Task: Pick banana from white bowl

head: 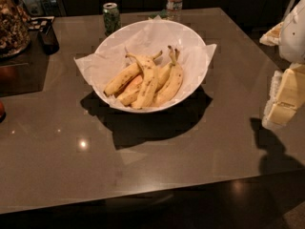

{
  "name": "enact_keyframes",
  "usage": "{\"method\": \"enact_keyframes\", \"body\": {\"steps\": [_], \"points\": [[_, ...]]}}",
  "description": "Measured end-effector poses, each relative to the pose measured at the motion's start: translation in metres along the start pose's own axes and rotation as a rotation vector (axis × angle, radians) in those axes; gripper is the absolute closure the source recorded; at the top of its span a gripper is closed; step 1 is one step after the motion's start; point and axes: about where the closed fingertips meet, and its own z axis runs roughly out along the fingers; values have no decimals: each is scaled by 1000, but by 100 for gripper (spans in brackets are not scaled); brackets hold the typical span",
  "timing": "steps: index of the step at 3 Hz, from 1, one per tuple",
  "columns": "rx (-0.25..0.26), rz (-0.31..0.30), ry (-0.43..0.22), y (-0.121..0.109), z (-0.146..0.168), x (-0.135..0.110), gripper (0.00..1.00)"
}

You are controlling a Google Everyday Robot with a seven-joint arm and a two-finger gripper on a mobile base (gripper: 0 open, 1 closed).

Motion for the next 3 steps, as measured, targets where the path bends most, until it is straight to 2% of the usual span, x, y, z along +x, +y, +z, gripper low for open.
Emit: {"method": "enact_keyframes", "body": {"steps": [1,2,3], "points": [[0,0,0,0,0,0,0],[7,-119,-40,-11,-2,-26,0],[-6,-379,-110,-23,-5,-82,0]]}}
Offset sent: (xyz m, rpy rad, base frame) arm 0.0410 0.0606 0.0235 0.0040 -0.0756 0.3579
